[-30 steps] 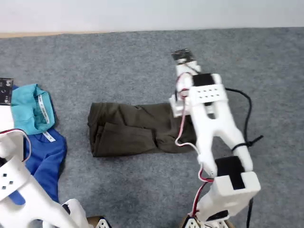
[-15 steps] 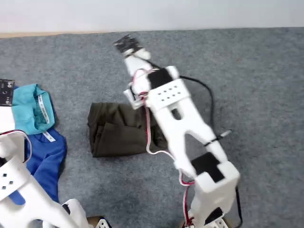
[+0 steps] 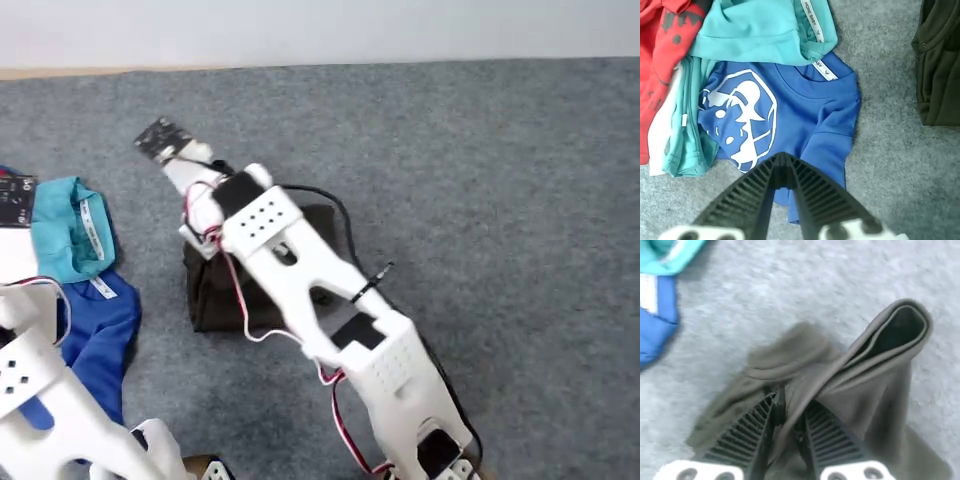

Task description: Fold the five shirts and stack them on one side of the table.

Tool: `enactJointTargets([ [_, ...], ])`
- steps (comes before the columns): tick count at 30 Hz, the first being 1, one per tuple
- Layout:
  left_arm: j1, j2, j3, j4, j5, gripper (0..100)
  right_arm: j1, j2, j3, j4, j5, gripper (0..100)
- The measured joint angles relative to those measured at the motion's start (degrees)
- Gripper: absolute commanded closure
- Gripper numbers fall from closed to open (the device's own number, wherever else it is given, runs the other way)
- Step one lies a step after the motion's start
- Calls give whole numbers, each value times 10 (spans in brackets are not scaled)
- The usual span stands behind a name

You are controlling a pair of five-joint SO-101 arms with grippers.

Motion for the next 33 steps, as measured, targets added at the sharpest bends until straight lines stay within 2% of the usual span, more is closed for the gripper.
enactJointTargets([
  [12, 0, 0, 0, 0, 0, 997, -24, 82, -55, 21, 0, 979],
  [19, 0, 0, 0, 0, 0, 997, -31, 98, -56, 23, 0, 769],
  [25, 0, 0, 0, 0, 0, 997, -34, 84, -127, 63, 0, 766],
  [33, 0, 0, 0, 0, 0, 997, -34, 61, -206, 180, 0, 767],
])
